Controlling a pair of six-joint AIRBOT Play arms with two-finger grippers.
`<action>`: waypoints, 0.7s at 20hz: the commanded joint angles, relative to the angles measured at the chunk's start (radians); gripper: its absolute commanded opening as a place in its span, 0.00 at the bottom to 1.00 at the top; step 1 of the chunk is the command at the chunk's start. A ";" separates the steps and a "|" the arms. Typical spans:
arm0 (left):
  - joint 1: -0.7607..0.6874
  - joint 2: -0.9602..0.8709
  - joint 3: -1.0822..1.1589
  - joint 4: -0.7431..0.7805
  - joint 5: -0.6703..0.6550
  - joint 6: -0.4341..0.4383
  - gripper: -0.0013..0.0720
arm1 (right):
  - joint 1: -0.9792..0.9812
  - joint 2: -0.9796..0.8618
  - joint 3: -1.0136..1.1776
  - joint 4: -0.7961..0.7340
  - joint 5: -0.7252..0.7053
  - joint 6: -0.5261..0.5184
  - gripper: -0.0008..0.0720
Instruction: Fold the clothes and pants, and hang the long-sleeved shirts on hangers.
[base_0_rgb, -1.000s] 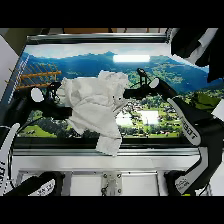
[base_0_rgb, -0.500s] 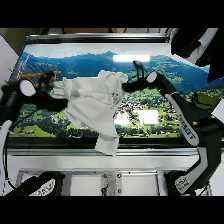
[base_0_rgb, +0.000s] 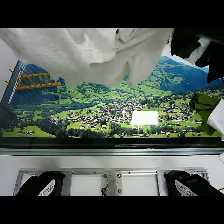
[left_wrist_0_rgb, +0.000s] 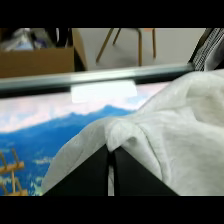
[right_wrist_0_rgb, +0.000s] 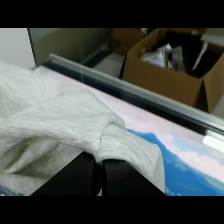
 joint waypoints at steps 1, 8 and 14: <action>-0.014 0.106 -0.057 0.010 0.082 -0.033 0.05 | 0.000 0.155 0.009 -0.007 0.031 0.096 0.05; 0.105 -0.103 -0.330 -0.003 0.051 -0.079 0.05 | 0.000 -0.010 0.006 -0.200 0.269 0.253 0.05; 0.094 -0.244 -0.610 -0.003 -0.053 -0.045 0.05 | 0.000 -0.084 -0.220 -0.329 0.411 0.251 0.04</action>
